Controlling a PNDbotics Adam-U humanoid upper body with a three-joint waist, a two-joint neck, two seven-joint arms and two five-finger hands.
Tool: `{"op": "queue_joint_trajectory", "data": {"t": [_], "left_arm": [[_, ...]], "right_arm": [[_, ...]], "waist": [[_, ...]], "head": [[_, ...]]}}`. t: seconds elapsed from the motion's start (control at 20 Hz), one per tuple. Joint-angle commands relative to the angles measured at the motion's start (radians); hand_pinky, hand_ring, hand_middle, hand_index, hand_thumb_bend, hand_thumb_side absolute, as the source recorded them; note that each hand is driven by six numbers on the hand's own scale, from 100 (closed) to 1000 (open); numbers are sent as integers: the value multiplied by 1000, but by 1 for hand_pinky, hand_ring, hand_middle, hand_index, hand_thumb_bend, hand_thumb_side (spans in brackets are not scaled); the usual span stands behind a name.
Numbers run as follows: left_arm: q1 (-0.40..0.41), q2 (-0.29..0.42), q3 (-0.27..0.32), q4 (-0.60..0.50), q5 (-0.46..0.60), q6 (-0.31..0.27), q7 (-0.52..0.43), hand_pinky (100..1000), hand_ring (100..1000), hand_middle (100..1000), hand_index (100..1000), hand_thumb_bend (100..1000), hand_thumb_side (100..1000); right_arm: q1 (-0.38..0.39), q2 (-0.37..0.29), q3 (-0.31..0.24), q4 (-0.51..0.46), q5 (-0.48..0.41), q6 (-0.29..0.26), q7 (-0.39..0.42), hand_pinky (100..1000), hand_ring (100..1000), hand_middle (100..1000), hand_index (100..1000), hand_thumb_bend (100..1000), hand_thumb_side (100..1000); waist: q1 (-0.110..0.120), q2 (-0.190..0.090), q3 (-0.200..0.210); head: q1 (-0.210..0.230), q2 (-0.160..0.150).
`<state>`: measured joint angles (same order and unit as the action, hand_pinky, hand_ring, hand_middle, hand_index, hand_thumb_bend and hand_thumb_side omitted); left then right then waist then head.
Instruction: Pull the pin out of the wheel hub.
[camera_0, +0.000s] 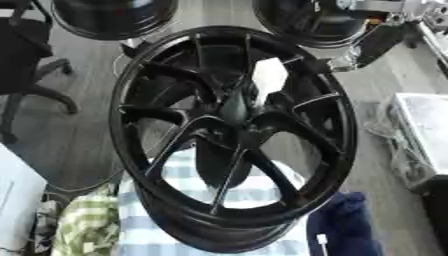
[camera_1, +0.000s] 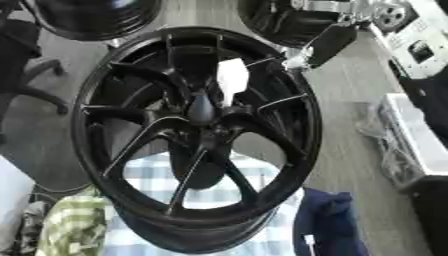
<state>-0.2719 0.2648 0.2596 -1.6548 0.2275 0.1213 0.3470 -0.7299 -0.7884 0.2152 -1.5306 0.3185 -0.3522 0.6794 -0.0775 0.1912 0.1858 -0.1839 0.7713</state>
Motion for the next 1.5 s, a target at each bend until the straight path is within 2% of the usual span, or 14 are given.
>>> {"op": "queue_joint_trajectory", "data": {"t": [0.05, 0.55, 1.5], "left_arm": [[-15, 29, 11, -8, 18, 0, 20, 676, 751, 628, 689, 100, 855], [-20, 27, 17, -12, 65, -3, 61, 676, 752, 630, 690, 107, 868], [-23, 31, 24, -13, 66, -4, 74, 675, 753, 629, 687, 100, 869]], "right_arm": [[-17, -17, -6, -37, -3, -1, 7, 845, 738, 760, 879, 453, 604], [-16, 2, 4, -59, -6, -4, 30, 850, 738, 757, 875, 445, 596], [-8, 18, 14, -41, 20, -28, 39, 841, 722, 738, 852, 422, 587]], "waist": [[2, -9, 4], [-3, -3, 26], [-14, 18, 51]], "head": [[-9, -1], [-31, -1], [-55, -1]]}}
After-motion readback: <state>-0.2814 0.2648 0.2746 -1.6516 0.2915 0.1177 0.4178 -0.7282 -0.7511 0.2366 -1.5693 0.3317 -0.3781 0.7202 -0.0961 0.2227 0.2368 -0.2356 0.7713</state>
